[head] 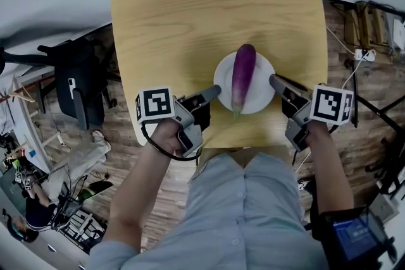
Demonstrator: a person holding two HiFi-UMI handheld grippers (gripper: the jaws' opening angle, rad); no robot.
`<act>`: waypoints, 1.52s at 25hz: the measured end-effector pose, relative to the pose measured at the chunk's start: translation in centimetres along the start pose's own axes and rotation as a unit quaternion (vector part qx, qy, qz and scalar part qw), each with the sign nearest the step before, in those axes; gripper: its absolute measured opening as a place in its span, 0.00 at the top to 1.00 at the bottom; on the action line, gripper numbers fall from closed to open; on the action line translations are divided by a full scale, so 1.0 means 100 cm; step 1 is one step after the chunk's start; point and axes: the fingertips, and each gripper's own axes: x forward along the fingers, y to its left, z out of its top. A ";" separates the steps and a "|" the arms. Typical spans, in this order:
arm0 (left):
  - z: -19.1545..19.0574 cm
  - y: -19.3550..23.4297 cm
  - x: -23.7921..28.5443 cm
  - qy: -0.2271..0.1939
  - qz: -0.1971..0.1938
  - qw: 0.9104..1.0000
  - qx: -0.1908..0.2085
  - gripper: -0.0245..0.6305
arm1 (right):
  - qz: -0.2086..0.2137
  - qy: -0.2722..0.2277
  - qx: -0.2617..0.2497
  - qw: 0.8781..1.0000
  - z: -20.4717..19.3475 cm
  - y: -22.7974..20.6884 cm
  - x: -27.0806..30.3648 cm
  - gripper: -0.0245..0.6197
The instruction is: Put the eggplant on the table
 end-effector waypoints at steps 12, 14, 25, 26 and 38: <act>0.001 0.004 0.003 0.002 -0.005 1.000 -0.001 0.93 | -0.016 -0.003 -0.023 1.000 0.000 -0.005 0.001 0.92; 0.001 0.005 0.004 0.002 -0.006 1.000 -0.002 0.93 | -0.019 -0.005 -0.030 0.999 0.000 -0.006 0.002 0.92; 0.002 0.005 0.004 0.000 -0.005 1.000 0.002 0.93 | -0.031 -0.007 -0.055 0.998 0.003 -0.009 0.005 0.92; 0.002 0.005 0.004 0.001 -0.004 1.000 0.003 0.93 | -0.036 -0.007 -0.059 0.998 0.003 -0.009 0.005 0.92; -0.002 0.005 0.003 0.007 0.017 0.999 0.044 0.89 | -0.073 0.001 -0.102 0.992 0.000 -0.007 0.010 0.90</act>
